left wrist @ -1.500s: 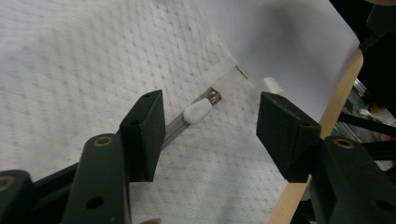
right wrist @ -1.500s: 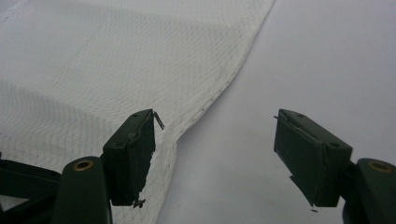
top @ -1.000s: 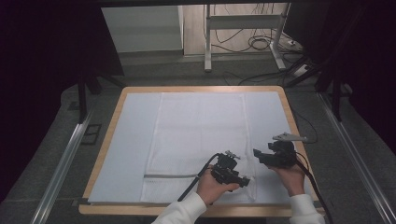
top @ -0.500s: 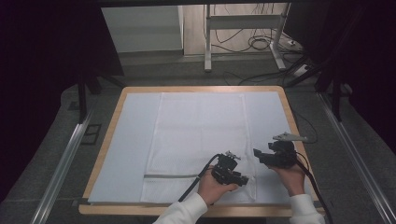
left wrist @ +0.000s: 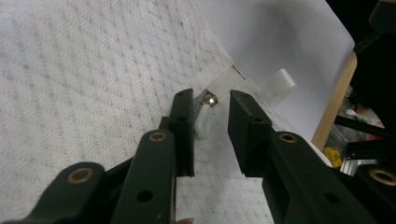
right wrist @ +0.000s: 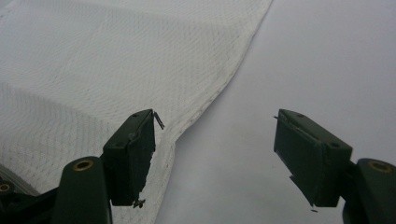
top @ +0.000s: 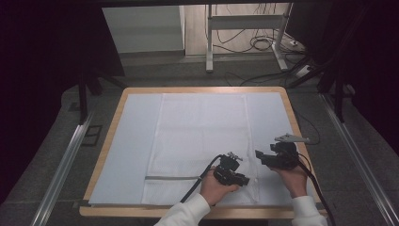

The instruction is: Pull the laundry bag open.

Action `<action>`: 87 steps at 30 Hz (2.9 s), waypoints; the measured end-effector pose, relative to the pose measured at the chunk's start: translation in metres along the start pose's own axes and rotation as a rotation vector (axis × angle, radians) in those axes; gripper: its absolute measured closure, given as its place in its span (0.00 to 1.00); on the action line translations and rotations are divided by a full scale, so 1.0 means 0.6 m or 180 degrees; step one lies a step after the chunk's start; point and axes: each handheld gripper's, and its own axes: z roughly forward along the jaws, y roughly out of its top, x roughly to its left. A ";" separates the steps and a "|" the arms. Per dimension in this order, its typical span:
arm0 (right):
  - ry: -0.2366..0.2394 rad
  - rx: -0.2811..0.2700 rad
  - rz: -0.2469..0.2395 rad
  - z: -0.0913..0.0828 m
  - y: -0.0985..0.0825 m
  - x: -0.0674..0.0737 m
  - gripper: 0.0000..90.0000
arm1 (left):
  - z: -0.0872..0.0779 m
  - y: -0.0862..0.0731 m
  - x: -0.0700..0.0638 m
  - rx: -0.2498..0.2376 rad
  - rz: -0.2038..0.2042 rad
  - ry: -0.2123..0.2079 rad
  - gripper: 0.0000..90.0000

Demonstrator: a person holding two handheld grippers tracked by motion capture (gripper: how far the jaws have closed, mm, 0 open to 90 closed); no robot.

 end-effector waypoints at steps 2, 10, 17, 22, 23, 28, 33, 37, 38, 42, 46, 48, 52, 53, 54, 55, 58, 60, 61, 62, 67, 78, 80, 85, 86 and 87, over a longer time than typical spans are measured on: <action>-0.0001 0.0001 0.0001 0.000 0.000 0.000 0.32 | 0.001 0.000 -0.001 -0.0002 0.0011 -0.0002 0.80; -0.0006 0.0003 -0.0003 0.000 0.000 0.000 0.32 | 0.003 -0.001 -0.001 0.0002 0.0095 0.0079 0.90; -0.0007 0.0006 -0.0001 0.000 0.000 -0.001 0.32 | 0.004 -0.001 -0.005 -0.0004 0.0130 0.0052 0.94; -0.0015 0.0002 -0.0008 -0.001 0.000 -0.001 0.32 | 0.000 0.001 -0.003 -0.0021 0.0096 -0.0007 0.95; -0.0015 0.0003 -0.0006 -0.001 0.000 -0.002 0.32 | -0.001 0.002 -0.003 -0.0029 0.0094 -0.0016 0.96; -0.0013 -0.0005 -0.0006 -0.002 0.001 -0.002 0.32 | -0.008 0.006 -0.007 -0.0022 0.0166 0.0011 0.96; 0.0021 0.0003 0.0006 -0.003 0.001 -0.002 0.32 | -0.012 0.008 -0.010 -0.0040 0.0219 0.0040 0.96; 0.0109 0.0051 0.0038 -0.002 0.000 -0.001 0.32 | -0.017 0.009 -0.007 -0.0054 0.0201 0.0024 0.96; 0.0109 0.0051 0.0038 -0.002 0.000 -0.001 0.32 | -0.017 0.009 -0.007 -0.0060 0.0194 0.0020 0.96; 0.0137 0.0105 0.0075 -0.001 0.000 -0.001 0.32 | -0.019 0.009 -0.006 -0.0072 0.0182 0.0006 0.96; 0.0149 0.0142 0.0115 -0.001 0.000 -0.002 0.31 | -0.025 0.008 -0.002 -0.0099 0.0165 -0.0028 0.96; 0.0141 0.0154 0.0114 -0.001 0.000 -0.003 0.31 | -0.029 0.008 0.000 -0.0127 0.0153 -0.0056 0.96; 0.0117 0.0184 0.0119 -0.001 0.000 -0.004 0.30 | -0.036 0.007 0.005 -0.0180 0.0102 -0.0093 0.96; 0.0124 0.0187 0.0118 -0.003 0.000 -0.004 0.30 | -0.037 0.007 0.005 -0.0190 0.0099 -0.0098 0.96; 0.0124 0.0187 0.0118 -0.003 0.000 -0.004 0.30 | -0.039 0.007 0.006 -0.0200 0.0095 -0.0098 0.96; 0.0127 0.0184 0.0117 -0.003 0.000 -0.004 0.30 | -0.042 0.007 0.007 -0.0212 0.0087 -0.0102 0.96; 0.0137 0.0170 0.0112 -0.005 0.000 -0.004 0.28 | -0.052 0.006 0.009 -0.0240 0.0072 -0.0113 0.96; 0.0138 0.0161 0.0109 -0.006 0.000 -0.004 0.25 | -0.060 0.005 0.012 -0.0272 0.0056 -0.0120 0.96; 0.0137 0.0154 0.0106 -0.008 0.000 -0.004 0.24 | -0.064 0.005 0.014 -0.0294 0.0046 -0.0126 0.96; 0.0109 0.0130 0.0106 -0.010 0.000 -0.005 0.23 | -0.067 0.004 0.016 -0.0309 0.0039 -0.0127 0.96; 0.0087 0.0093 0.0130 -0.015 0.000 -0.005 0.21 | -0.085 0.002 0.021 -0.0363 0.0054 -0.0104 0.96; 0.0165 0.0043 0.0208 -0.016 0.000 -0.002 0.17 | -0.113 0.000 0.032 -0.0469 0.0021 -0.0071 0.96; 0.0167 0.0051 0.0255 -0.017 0.001 -0.001 0.17 | -0.114 -0.001 0.032 -0.0468 0.0028 -0.0072 0.96; 0.0221 0.0054 0.0391 -0.021 0.002 0.000 0.19 | -0.113 -0.001 0.031 -0.0464 0.0035 -0.0074 0.96; 0.0260 0.0059 0.0429 -0.022 0.002 -0.001 0.19 | -0.113 -0.001 0.030 -0.0464 0.0036 -0.0075 0.96; 0.0288 0.0067 0.0456 -0.022 0.002 -0.001 0.19 | -0.112 -0.002 0.030 -0.0466 0.0040 -0.0075 0.96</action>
